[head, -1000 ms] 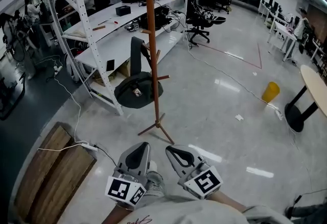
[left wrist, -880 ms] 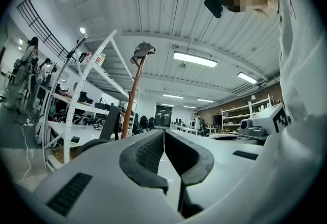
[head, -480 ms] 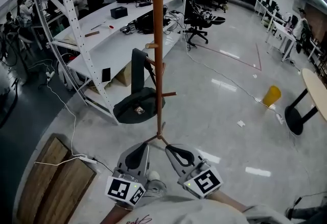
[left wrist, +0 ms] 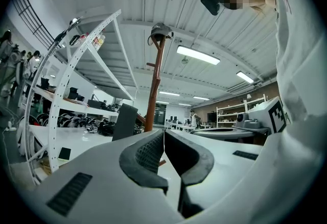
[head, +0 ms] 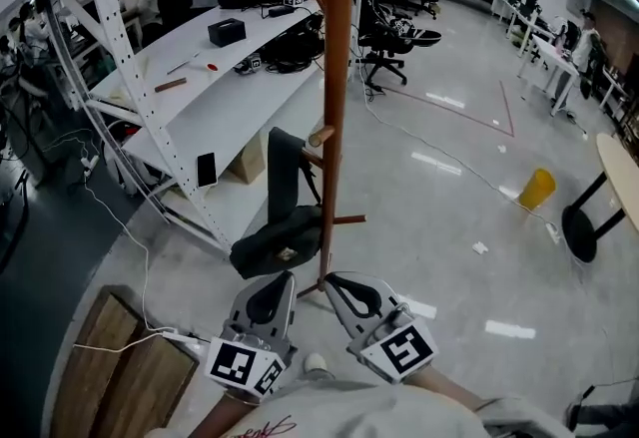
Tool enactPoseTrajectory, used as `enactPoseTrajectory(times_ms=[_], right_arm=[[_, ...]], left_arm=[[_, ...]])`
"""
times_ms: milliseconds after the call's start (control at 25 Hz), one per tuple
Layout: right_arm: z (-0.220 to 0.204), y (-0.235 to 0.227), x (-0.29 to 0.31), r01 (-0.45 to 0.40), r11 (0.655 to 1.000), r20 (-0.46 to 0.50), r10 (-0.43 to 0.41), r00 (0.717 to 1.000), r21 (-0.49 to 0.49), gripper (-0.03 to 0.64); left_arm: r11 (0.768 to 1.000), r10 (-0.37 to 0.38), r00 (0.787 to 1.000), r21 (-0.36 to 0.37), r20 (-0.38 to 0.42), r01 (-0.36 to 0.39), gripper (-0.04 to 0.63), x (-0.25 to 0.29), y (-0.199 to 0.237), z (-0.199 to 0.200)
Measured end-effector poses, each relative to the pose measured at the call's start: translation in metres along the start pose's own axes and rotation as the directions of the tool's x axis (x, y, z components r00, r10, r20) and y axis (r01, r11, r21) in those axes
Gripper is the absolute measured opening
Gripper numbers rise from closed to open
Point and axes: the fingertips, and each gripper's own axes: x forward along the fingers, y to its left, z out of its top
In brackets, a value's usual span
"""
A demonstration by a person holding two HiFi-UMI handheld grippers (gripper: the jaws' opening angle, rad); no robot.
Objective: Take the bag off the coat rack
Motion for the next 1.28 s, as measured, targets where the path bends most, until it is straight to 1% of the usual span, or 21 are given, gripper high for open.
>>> enactPoseTrajectory(times_ms=[200, 400, 480, 640, 800, 960, 1080, 1120, 1160, 1200, 1280], right_arm=[[-0.001, -0.011, 0.024, -0.001, 1.000, 0.015, 0.001, 1.000, 0.010, 0.021], [-0.004, -0.019, 0.036, -0.004, 1.000, -0.011, 0.004, 1.000, -0.008, 0.021], [-0.003, -0.024, 0.040, -0.007, 1.000, -0.014, 0.007, 1.000, -0.017, 0.021], [0.005, -0.030, 0.046, -0.038, 0.999, -0.005, 0.038, 0.999, -0.021, 0.021], [0.008, -0.038, 0.052, -0.057, 0.998, -0.012, 0.056, 0.998, -0.029, 0.021], [0.005, -0.044, 0.064, -0.068, 0.998, -0.045, 0.067, 0.997, -0.020, 0.021], [0.003, -0.053, 0.084, -0.059, 0.998, -0.074, 0.058, 0.996, -0.018, 0.025], [0.003, -0.057, 0.093, -0.056, 0.998, -0.087, 0.054, 0.995, -0.024, 0.054], [0.004, -0.062, 0.102, -0.055, 0.998, -0.094, 0.052, 0.994, -0.026, 0.135], [0.004, -0.066, 0.111, -0.051, 0.998, -0.098, 0.049, 0.994, -0.024, 0.159], [0.003, -0.075, 0.128, -0.035, 0.999, -0.115, 0.033, 0.993, -0.018, 0.171]], left_arm=[[1.000, -0.004, 1.000, -0.007, -0.008, 0.004, 0.018, 0.016, 0.023, -0.003], [1.000, 0.014, 1.000, -0.021, -0.017, -0.014, 0.018, 0.026, 0.035, -0.006], [0.999, 0.026, 1.000, -0.021, -0.017, -0.026, 0.018, 0.030, 0.039, -0.005], [0.998, 0.059, 0.998, -0.026, -0.007, -0.059, 0.018, 0.036, 0.043, 0.000], [0.996, 0.085, 0.996, -0.018, 0.008, -0.085, 0.018, 0.041, 0.044, 0.008], [0.994, 0.112, 0.994, -0.013, 0.015, -0.111, 0.018, 0.043, 0.046, 0.009], [0.991, 0.135, 0.991, -0.017, 0.013, -0.134, 0.018, 0.041, 0.050, 0.008], [0.990, 0.143, 0.990, -0.019, 0.010, -0.143, 0.018, 0.040, 0.051, 0.007], [0.988, 0.151, 0.988, -0.020, 0.008, -0.151, 0.018, 0.039, 0.053, 0.006], [0.987, 0.159, 0.987, -0.022, 0.005, -0.159, 0.018, 0.038, 0.054, 0.005], [0.984, 0.177, 0.984, -0.026, -0.003, -0.177, 0.018, 0.035, 0.057, 0.002]])
